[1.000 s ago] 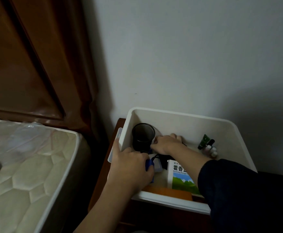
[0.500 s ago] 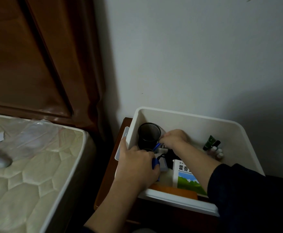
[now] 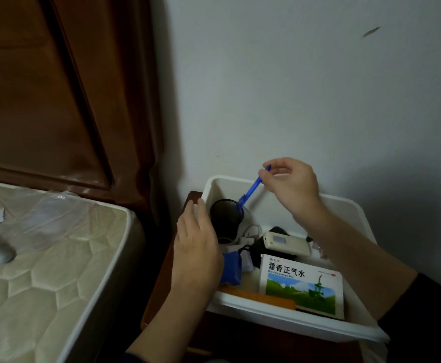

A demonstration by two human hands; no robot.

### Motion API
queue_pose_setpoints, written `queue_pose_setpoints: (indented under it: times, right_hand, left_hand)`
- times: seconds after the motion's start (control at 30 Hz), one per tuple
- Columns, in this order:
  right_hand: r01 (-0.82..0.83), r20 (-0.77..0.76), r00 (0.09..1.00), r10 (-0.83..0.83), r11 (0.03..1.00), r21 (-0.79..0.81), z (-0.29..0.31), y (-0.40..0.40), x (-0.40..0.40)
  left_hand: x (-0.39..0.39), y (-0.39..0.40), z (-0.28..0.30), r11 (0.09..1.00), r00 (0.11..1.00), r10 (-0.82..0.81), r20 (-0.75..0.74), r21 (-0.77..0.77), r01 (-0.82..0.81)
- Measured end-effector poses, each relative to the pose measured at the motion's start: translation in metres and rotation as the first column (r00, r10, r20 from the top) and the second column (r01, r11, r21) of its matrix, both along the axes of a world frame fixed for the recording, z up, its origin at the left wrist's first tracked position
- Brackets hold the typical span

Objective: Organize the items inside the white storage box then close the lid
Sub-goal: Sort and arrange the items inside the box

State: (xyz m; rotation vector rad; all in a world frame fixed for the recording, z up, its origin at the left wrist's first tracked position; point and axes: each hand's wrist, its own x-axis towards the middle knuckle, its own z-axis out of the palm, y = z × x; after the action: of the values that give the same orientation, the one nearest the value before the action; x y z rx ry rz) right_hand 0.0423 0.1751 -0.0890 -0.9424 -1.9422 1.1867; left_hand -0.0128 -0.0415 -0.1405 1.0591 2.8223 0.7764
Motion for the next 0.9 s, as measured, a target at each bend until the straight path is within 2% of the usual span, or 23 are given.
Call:
queue_pose_setpoints:
  times: [0.07,0.13,0.2,0.33,0.43,0.5,0.6,0.67,0.73,0.77,0.83,0.9]
  right_hand:
    - [-0.006,-0.022,1.0,0.008,0.998,0.063,-0.001,-0.006,-0.009]
    - [-0.026,0.022,0.999,0.024,0.995,0.095,-0.013,-0.013,-0.019]
    - [-0.061,0.094,0.994,0.053,0.995,0.081,-0.033,-0.019,-0.026]
    - [-0.115,0.208,0.97,0.122,0.992,-0.048,-0.068,-0.027,-0.037]
    - [-0.132,0.271,0.952,0.145,0.989,-0.065,-0.081,-0.029,-0.037]
    - [-0.14,0.254,0.956,0.148,0.989,-0.05,-0.08,-0.029,-0.033]
    - [-0.168,0.208,0.967,0.149,0.983,0.075,-0.068,-0.033,-0.019]
    - [-0.258,0.238,0.945,0.224,0.958,0.122,-0.061,-0.039,-0.007]
    - [-0.419,0.332,0.86,0.387,0.907,0.028,-0.058,-0.045,0.005]
    - [-0.509,0.401,0.778,0.484,0.859,-0.049,-0.056,-0.049,0.011]
    - [-0.658,0.582,0.55,0.599,0.74,-0.139,-0.055,-0.057,0.02]
    - [-0.75,0.738,0.367,0.566,0.65,-0.125,-0.058,-0.066,0.023]
  left_hand:
    - [-0.002,0.0,0.001,0.995,0.989,0.058,0.133,0.068,-0.068]
    - [-0.006,-0.001,0.0,0.989,0.978,0.086,0.192,0.104,-0.108]
    - [-0.01,-0.002,-0.002,0.988,0.981,0.074,0.18,0.123,-0.097]
    - [-0.014,-0.003,-0.003,0.972,0.976,0.077,0.204,0.202,-0.119]
    - [-0.013,-0.005,-0.003,0.955,0.971,0.076,0.228,0.262,-0.136]
    - [-0.014,-0.005,-0.003,0.953,0.97,0.077,0.233,0.269,-0.14]
    - [-0.014,-0.004,-0.004,0.952,0.968,0.081,0.237,0.27,-0.146]
    - [-0.014,-0.005,-0.004,0.952,0.967,0.079,0.241,0.27,-0.145]
    - [-0.014,-0.005,-0.004,0.952,0.969,0.077,0.234,0.273,-0.142]
    - [-0.013,-0.005,-0.003,0.952,0.97,0.077,0.23,0.273,-0.14]
    - [-0.013,-0.005,-0.001,0.953,0.971,0.075,0.227,0.271,-0.137]
    - [-0.012,-0.005,-0.001,0.957,0.97,0.082,0.229,0.255,-0.141]
